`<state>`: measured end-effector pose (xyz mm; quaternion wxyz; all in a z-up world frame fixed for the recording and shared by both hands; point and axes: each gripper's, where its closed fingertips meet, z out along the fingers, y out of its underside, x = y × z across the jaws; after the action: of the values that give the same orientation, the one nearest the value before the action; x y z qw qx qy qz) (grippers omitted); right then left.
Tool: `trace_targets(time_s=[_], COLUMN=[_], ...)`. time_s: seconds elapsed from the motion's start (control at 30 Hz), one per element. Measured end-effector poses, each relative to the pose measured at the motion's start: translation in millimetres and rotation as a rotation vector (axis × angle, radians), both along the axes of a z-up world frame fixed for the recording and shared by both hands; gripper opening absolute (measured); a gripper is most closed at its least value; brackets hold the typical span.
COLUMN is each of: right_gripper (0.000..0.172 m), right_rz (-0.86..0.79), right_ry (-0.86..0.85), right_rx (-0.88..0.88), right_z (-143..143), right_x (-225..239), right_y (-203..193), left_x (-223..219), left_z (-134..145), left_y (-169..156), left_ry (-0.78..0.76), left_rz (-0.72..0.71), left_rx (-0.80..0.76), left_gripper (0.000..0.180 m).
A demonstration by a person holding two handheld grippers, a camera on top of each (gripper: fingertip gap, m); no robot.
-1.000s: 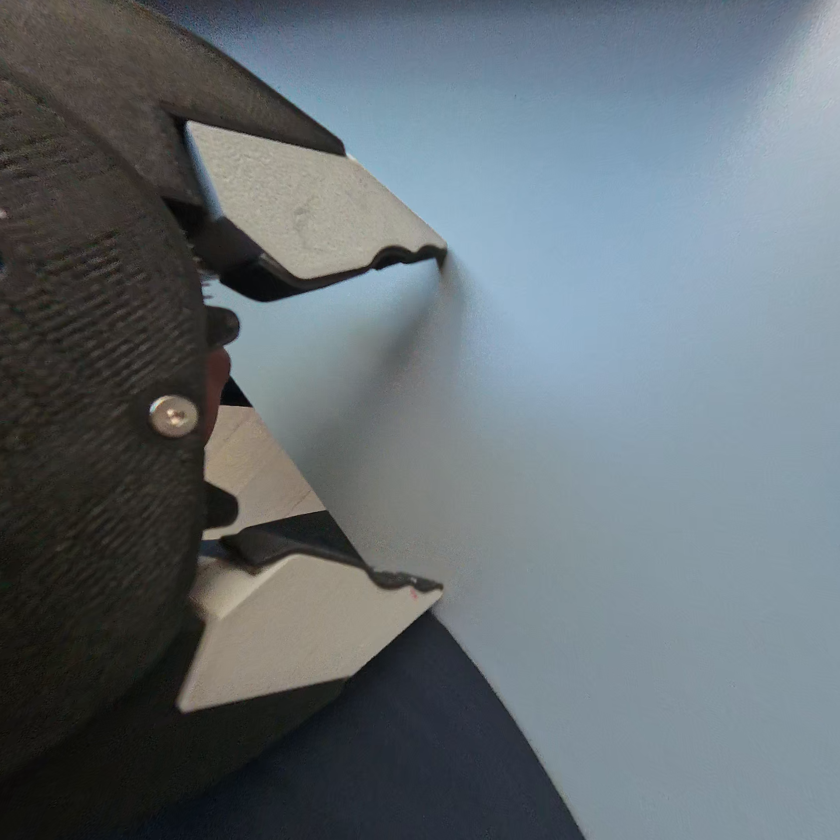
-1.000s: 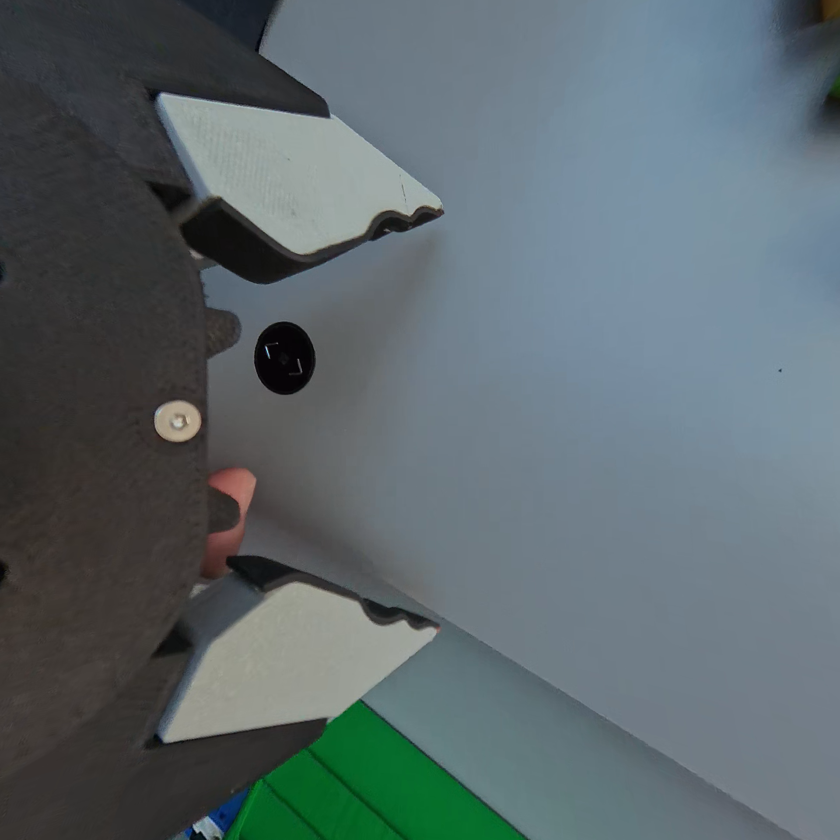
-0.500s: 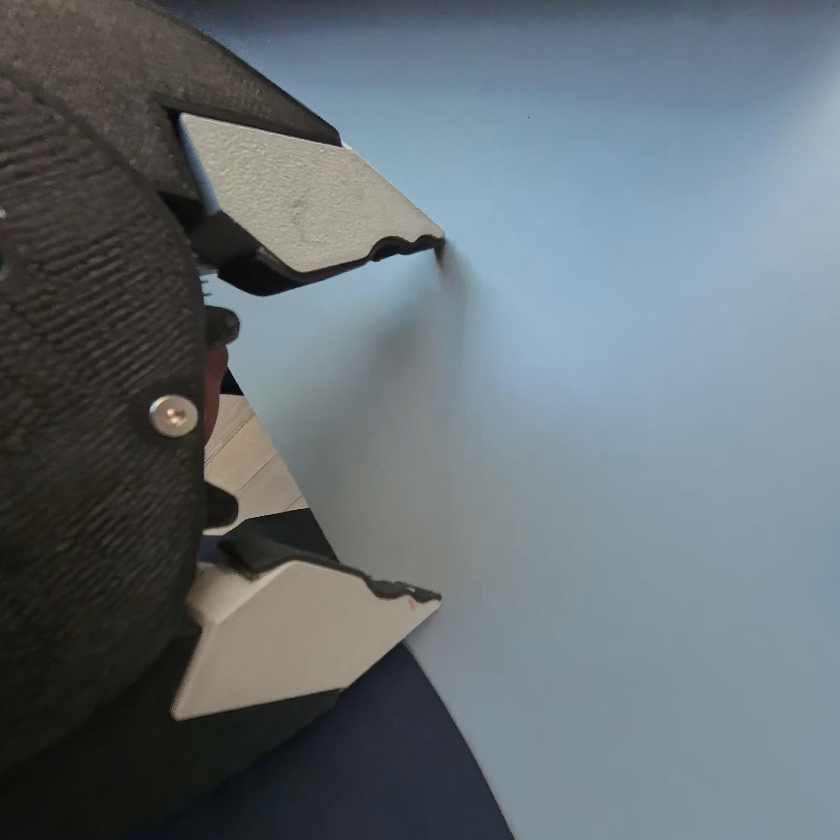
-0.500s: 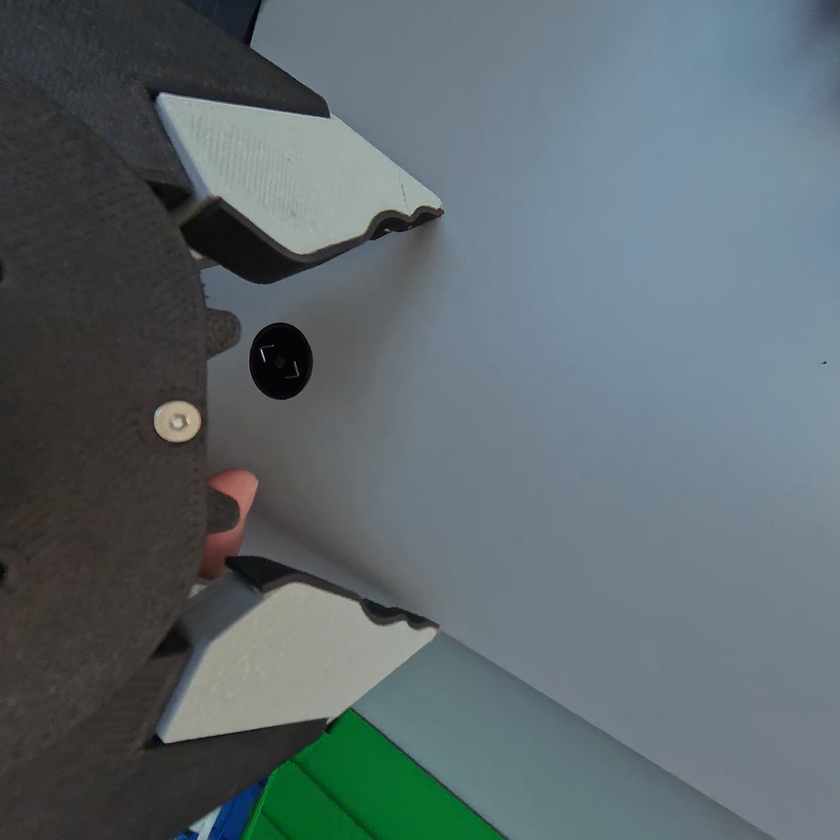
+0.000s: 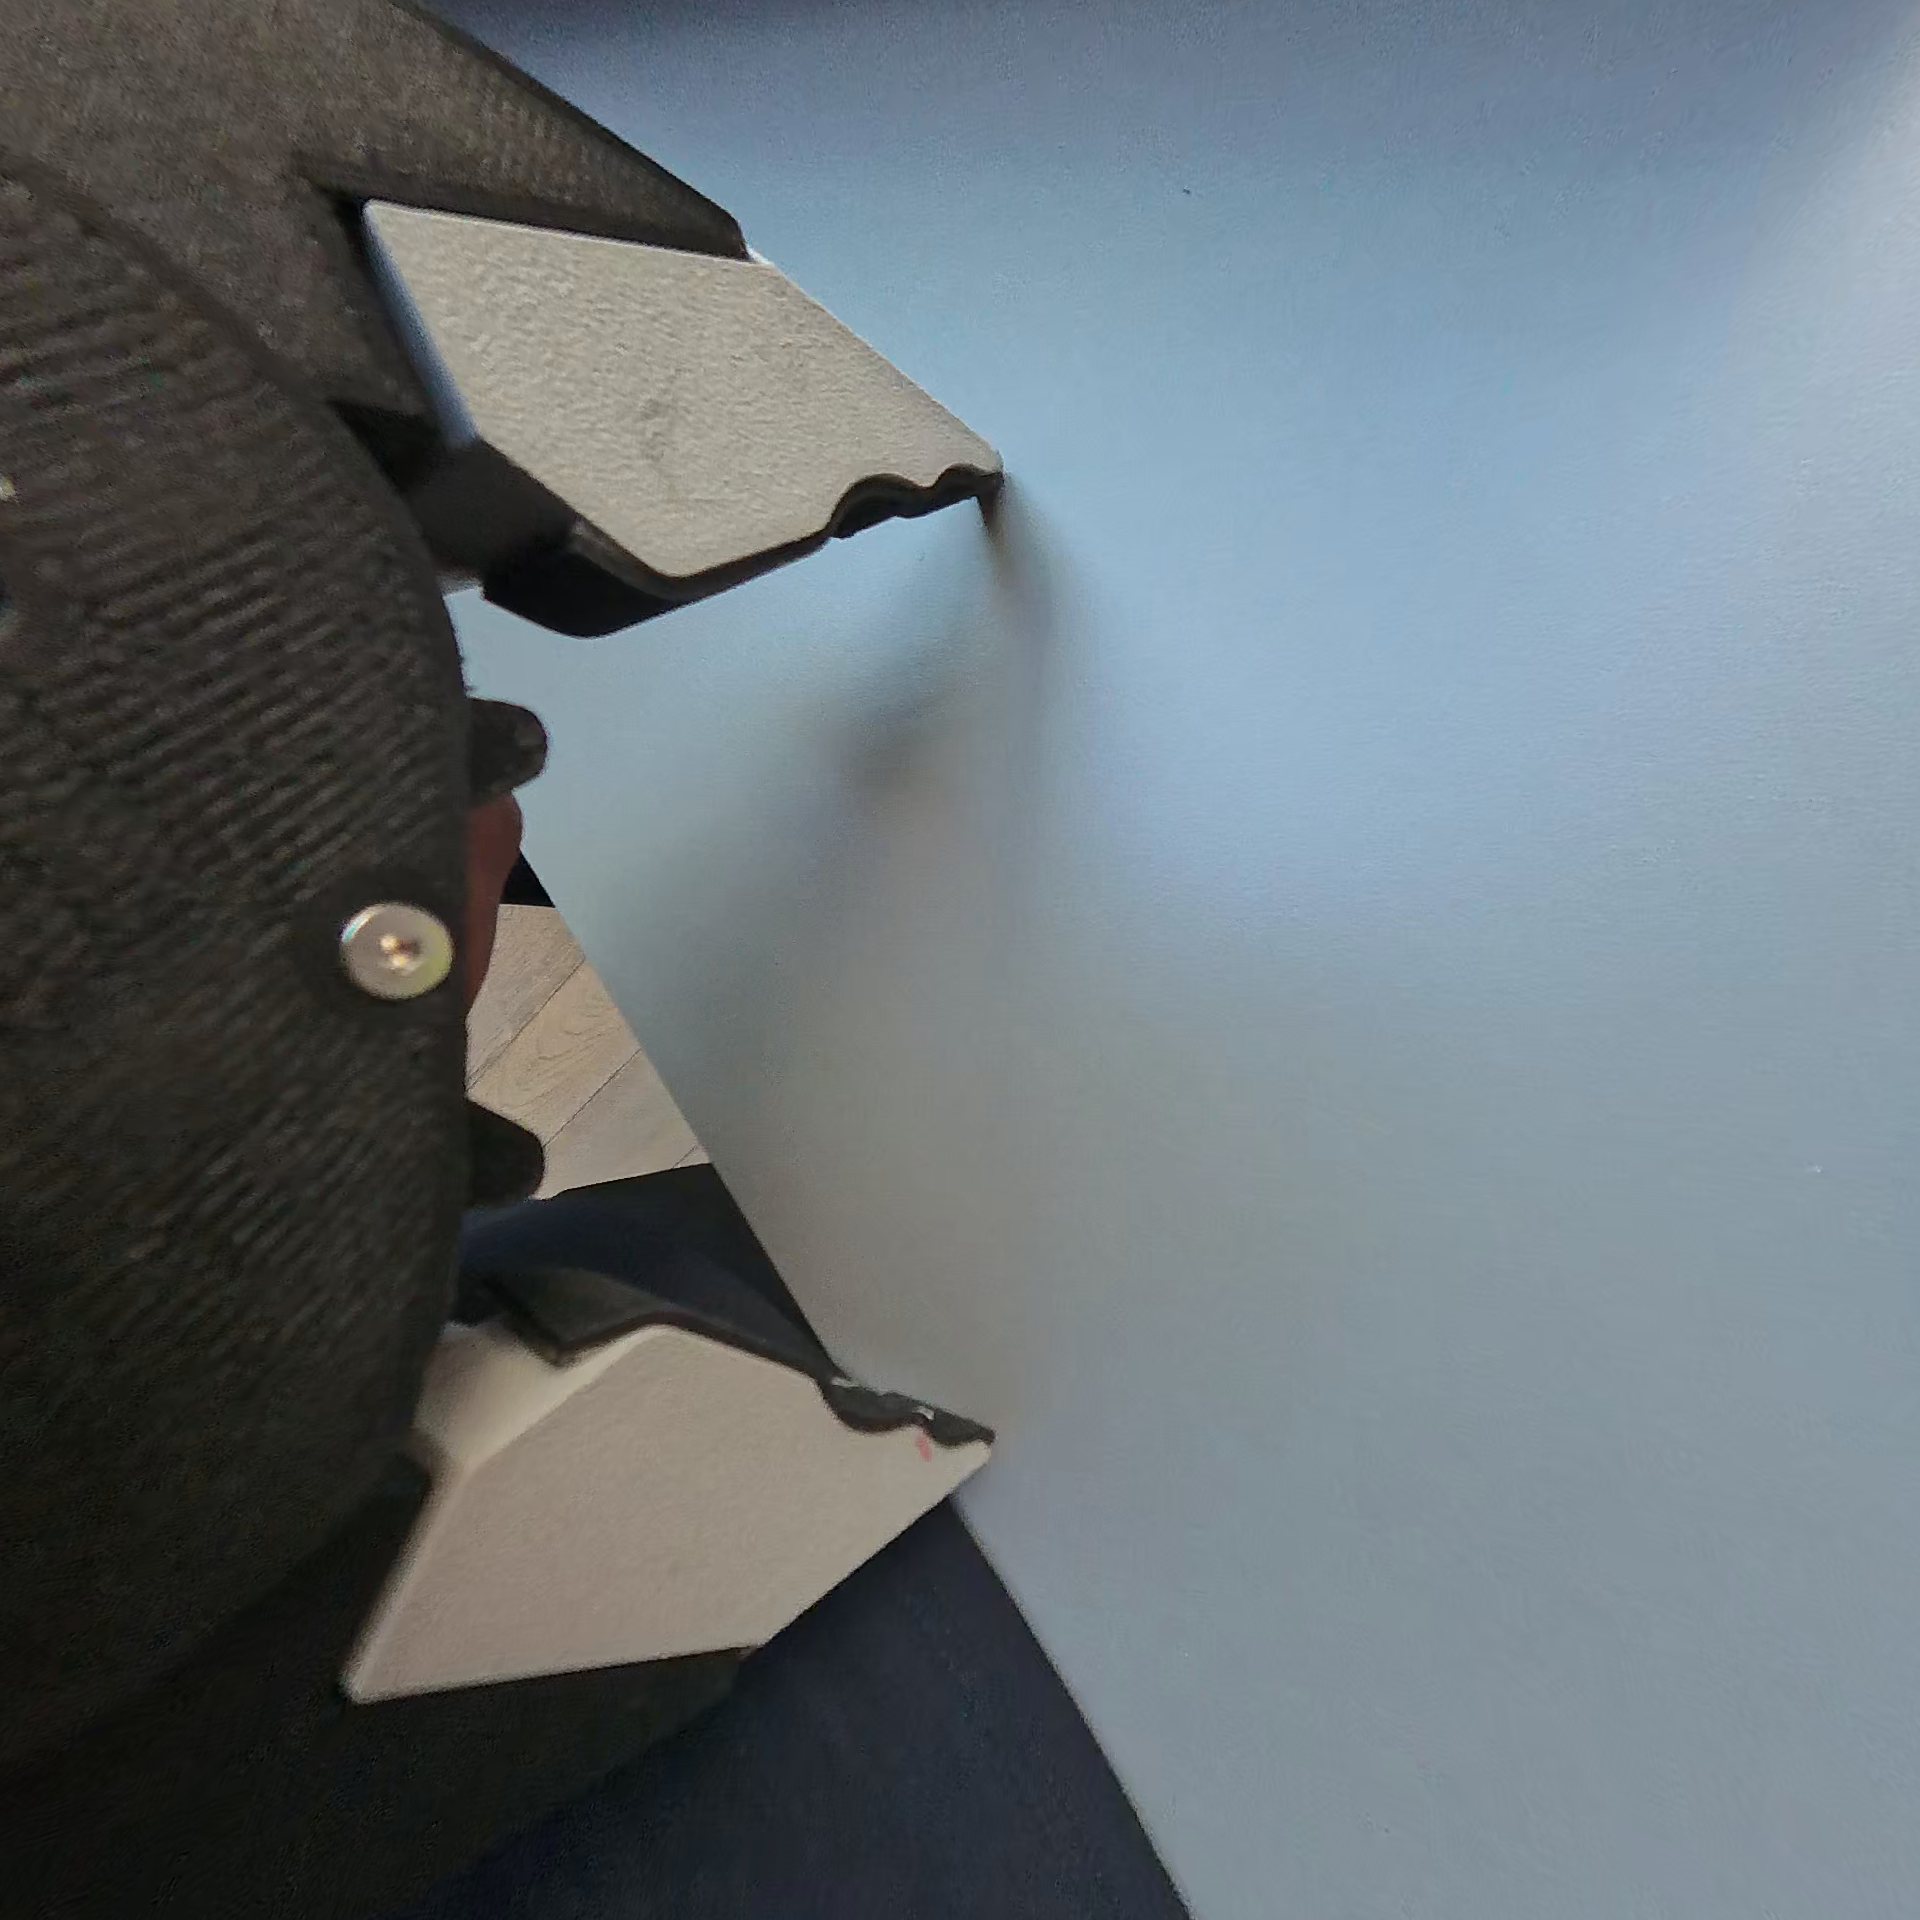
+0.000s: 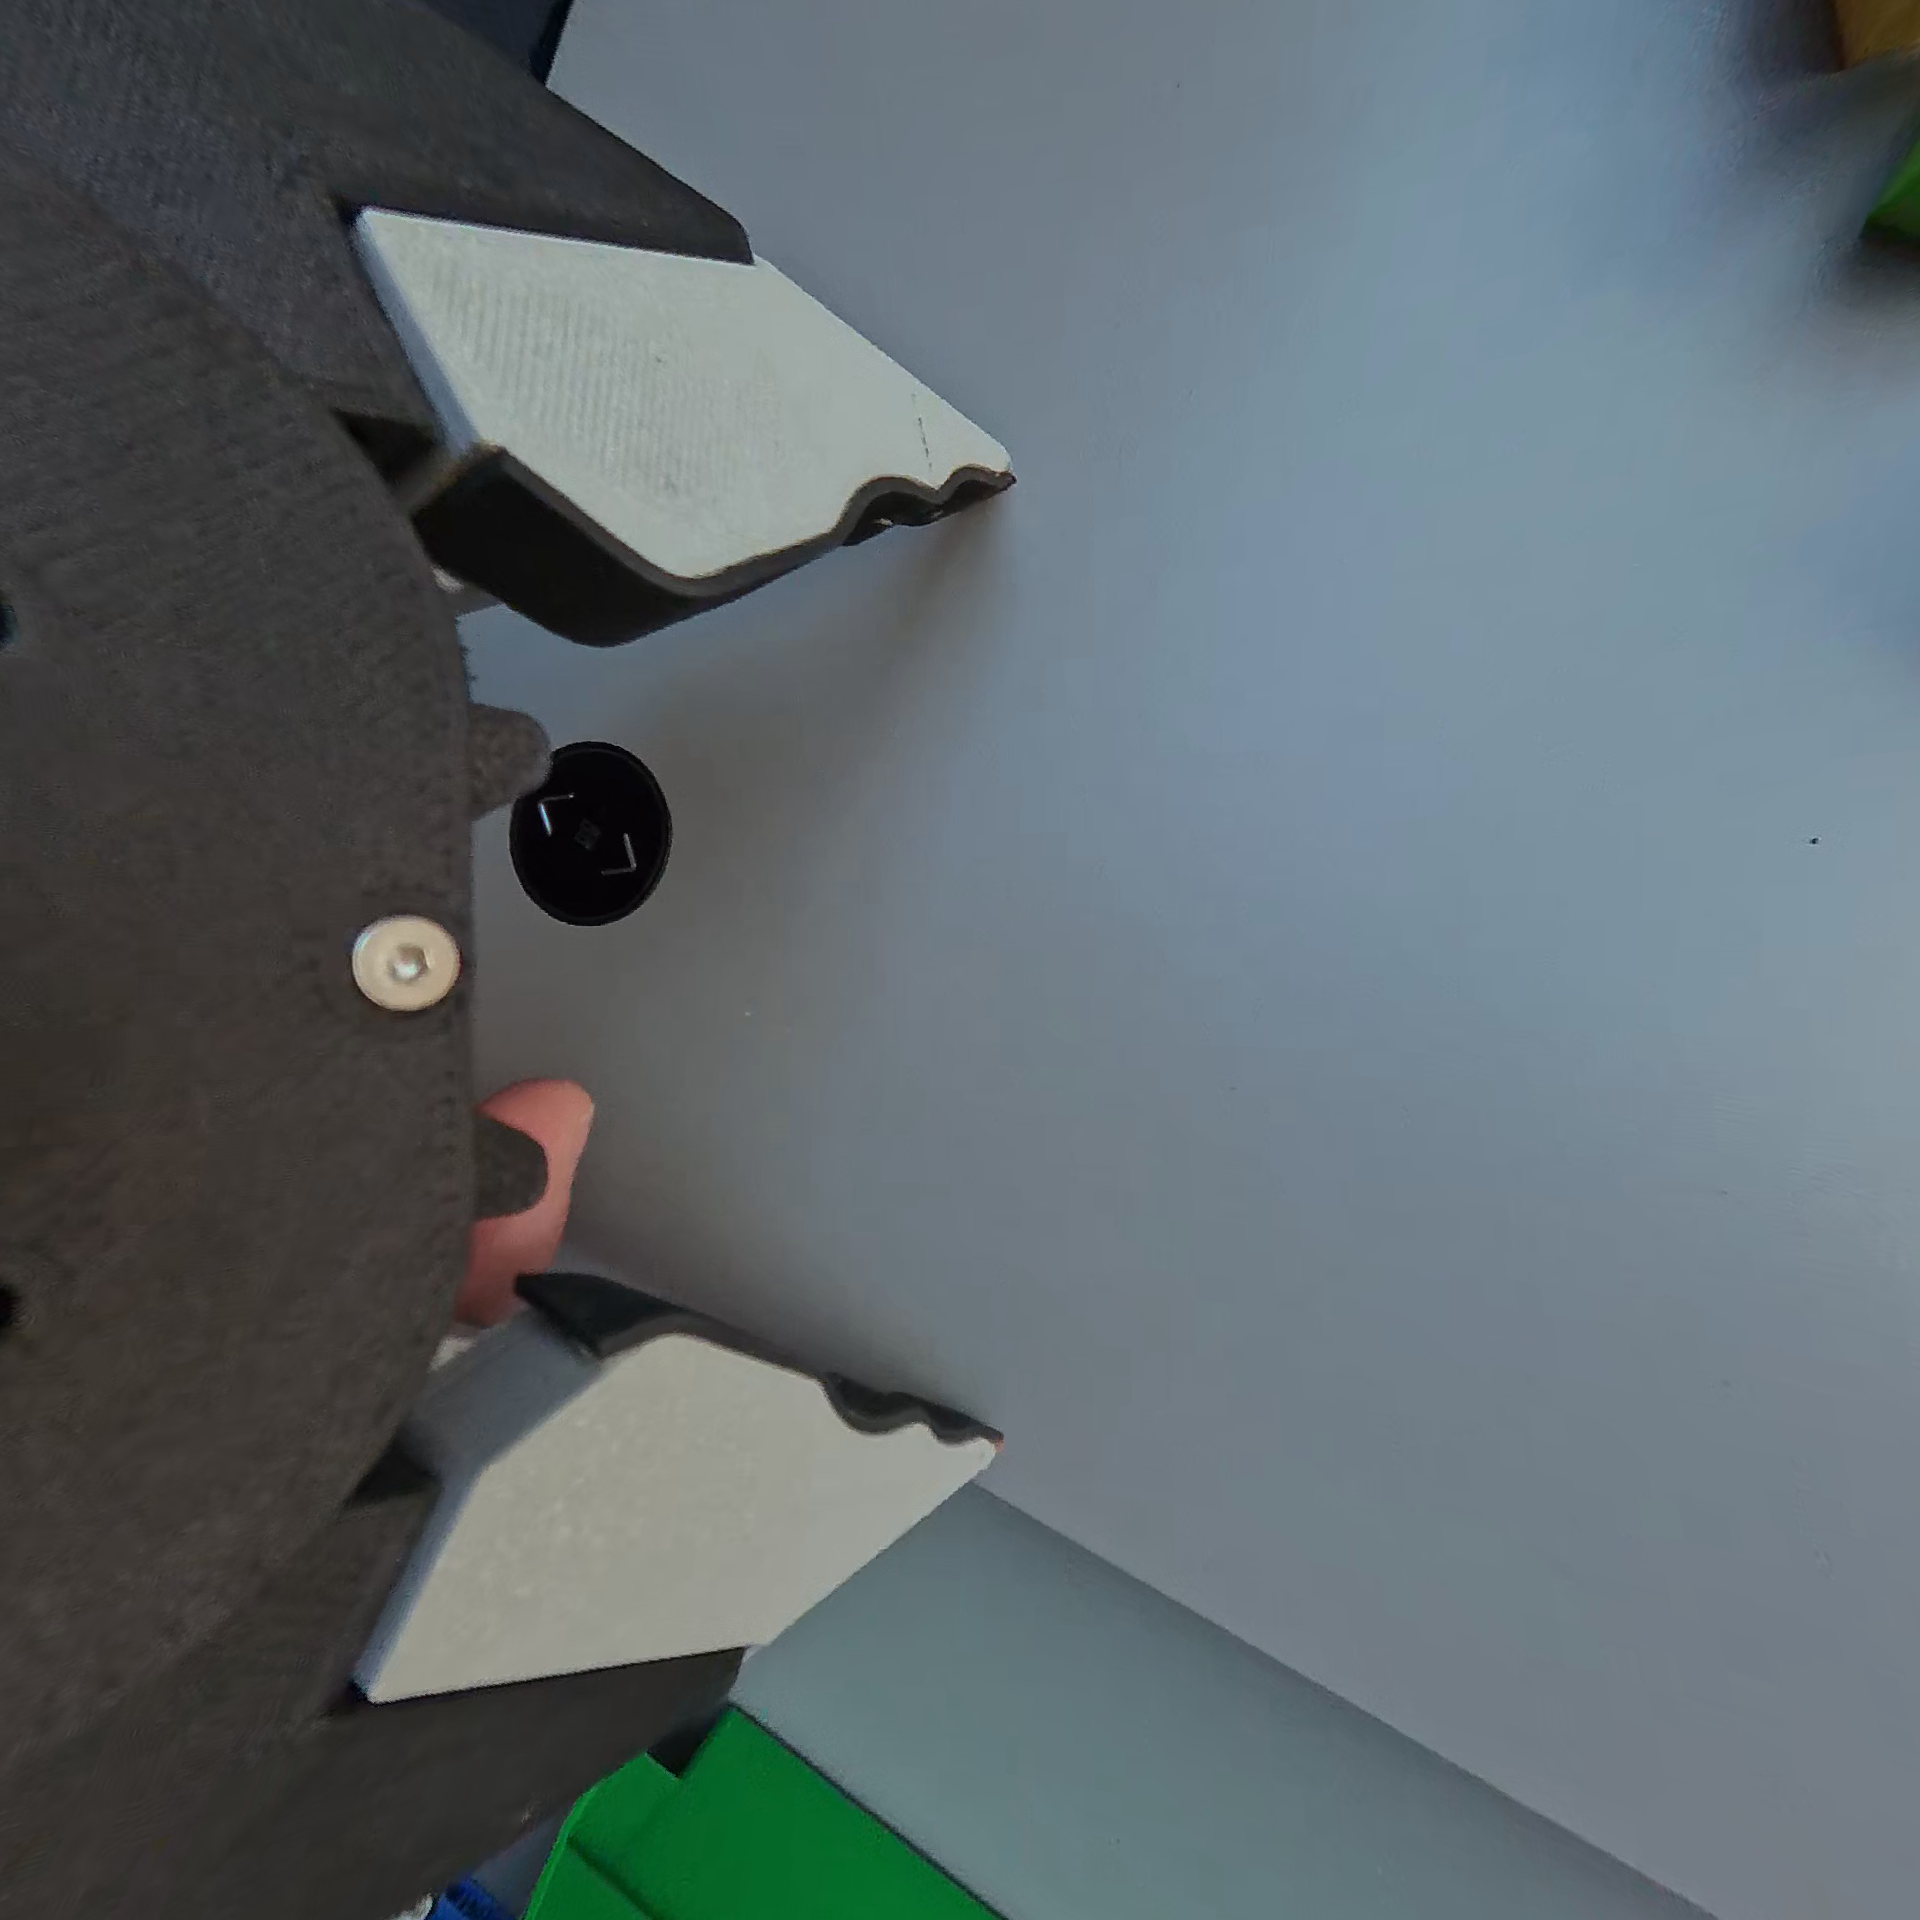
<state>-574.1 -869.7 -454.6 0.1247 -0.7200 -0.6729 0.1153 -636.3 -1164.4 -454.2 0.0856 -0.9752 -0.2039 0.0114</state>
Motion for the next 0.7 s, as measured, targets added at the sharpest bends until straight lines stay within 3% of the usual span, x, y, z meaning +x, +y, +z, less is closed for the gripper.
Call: trace_targets(time_s=[0.7], right_gripper=[0.159], right_rz=[-0.001], right_ry=[0.089], right_rx=[0.008], right_z=[0.7], right_x=[-2.1], right_y=[0.2], left_x=[-0.1], left_z=[-0.2], left_y=[0.2], left_ry=[0.003], left_rz=[0.001], left_rx=[0.006], left_gripper=[0.16])
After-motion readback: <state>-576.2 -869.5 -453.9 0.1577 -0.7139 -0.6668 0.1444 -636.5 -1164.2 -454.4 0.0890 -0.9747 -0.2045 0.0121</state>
